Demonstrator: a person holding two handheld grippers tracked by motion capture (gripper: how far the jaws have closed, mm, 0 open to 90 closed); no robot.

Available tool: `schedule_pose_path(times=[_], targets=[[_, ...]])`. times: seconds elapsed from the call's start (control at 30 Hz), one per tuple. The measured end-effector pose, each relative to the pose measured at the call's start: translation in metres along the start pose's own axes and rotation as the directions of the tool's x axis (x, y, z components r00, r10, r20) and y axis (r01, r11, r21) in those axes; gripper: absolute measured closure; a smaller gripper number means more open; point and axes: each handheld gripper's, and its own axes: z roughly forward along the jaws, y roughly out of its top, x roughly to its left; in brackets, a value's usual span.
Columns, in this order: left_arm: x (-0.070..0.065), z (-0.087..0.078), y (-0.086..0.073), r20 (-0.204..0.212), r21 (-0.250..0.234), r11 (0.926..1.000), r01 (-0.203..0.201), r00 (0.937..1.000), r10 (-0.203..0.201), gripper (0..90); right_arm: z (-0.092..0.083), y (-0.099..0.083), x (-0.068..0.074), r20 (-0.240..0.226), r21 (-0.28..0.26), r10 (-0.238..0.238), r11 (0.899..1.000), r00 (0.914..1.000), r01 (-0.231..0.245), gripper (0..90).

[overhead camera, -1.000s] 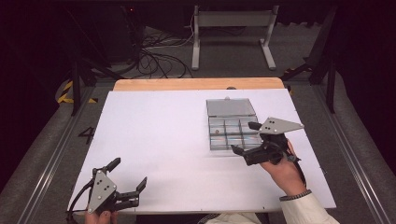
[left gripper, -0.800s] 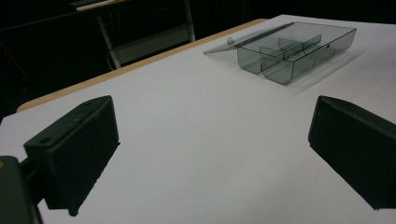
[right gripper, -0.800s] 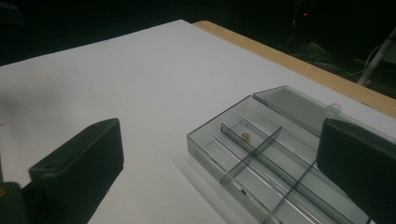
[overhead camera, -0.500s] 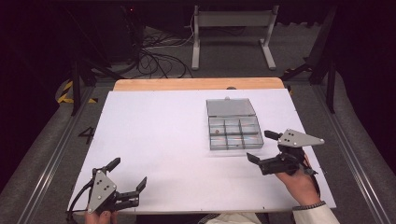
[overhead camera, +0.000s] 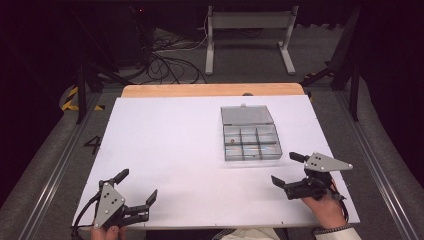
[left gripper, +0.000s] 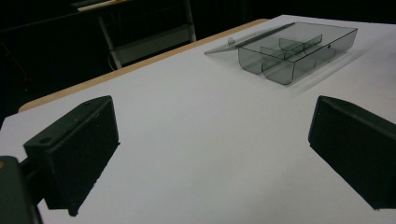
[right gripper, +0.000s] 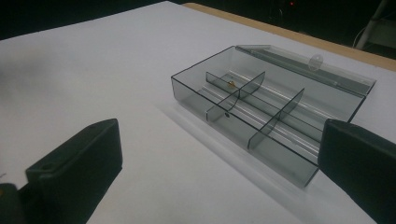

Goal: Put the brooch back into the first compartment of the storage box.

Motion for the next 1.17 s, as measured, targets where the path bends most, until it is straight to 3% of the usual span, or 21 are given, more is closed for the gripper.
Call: schedule_pose_path(times=[0.3,0.47,0.53,0.73,1.17], targets=[[0.000,0.000,0.000,0.002,0.000,1.0000,-0.002,1.0000,0.002,2.4,0.001,-0.015,0.001,0.001,-0.014,-0.014,1.000,0.9999,0.014,0.4],[0.000,0.000,0.000,0.003,0.000,1.0000,0.000,1.0000,0.000,2.4,0.005,-0.023,0.000,-0.014,0.022,0.013,1.000,0.9998,-0.013,0.2],[-0.001,0.000,0.000,0.004,-0.004,1.0000,0.002,1.0000,-0.002,2.4,0.006,-0.024,-0.001,-0.034,0.048,0.050,0.998,0.9981,-0.049,0.0],[0.000,0.000,0.000,0.004,0.000,1.0000,-0.001,1.0000,0.001,2.4,0.008,-0.028,-0.003,-0.046,0.042,0.095,0.995,0.9944,-0.093,0.0],[0.000,0.001,0.000,-0.004,0.002,1.0000,-0.005,1.0000,0.005,2.4,0.012,-0.026,-0.002,-0.007,0.069,0.049,0.996,0.9988,-0.048,0.0]])
